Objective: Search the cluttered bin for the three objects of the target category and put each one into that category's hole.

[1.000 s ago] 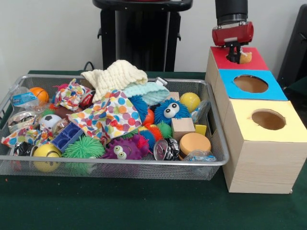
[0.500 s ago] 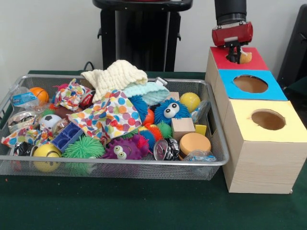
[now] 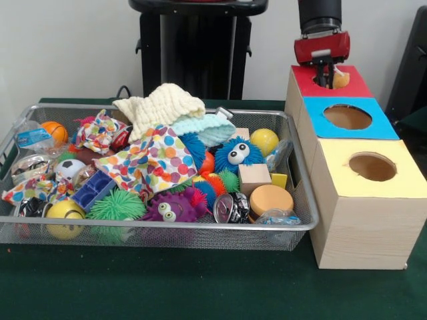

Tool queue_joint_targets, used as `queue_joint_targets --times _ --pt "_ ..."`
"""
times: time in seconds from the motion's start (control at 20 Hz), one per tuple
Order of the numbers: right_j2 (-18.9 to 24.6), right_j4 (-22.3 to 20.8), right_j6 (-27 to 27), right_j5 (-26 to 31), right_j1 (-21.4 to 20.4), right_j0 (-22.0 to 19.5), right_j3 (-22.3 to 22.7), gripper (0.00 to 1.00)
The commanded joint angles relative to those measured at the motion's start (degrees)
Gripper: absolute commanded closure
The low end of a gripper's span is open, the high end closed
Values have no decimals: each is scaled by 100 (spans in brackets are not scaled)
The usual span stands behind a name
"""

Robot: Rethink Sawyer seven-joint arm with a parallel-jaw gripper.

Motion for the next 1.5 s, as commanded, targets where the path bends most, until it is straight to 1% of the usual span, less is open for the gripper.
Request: queue_joint_targets --times 0.05,0.2,0.4,0.6,0.75,0.95,1.15,1.35,1.5 --pt "826 -217 51 2279 2263 -50 -252 100" --pt "810 -521 -82 2364 2259 -231 -281 100" --pt "748 -768 -199 2460 2227 -350 -304 100" --pt "637 -858 -313 2577 2079 -330 -232 100" --pt "602 -1102 -378 2681 1895 -432 -159 100" --pt "631 -1463 -566 3183 1428 -644 6 100" --pt "695 -1719 -650 3822 782 -811 228 100" --pt "726 -1840 -580 4148 138 -833 410 100" --pt "713 -1873 -480 4333 -190 -811 426 100"
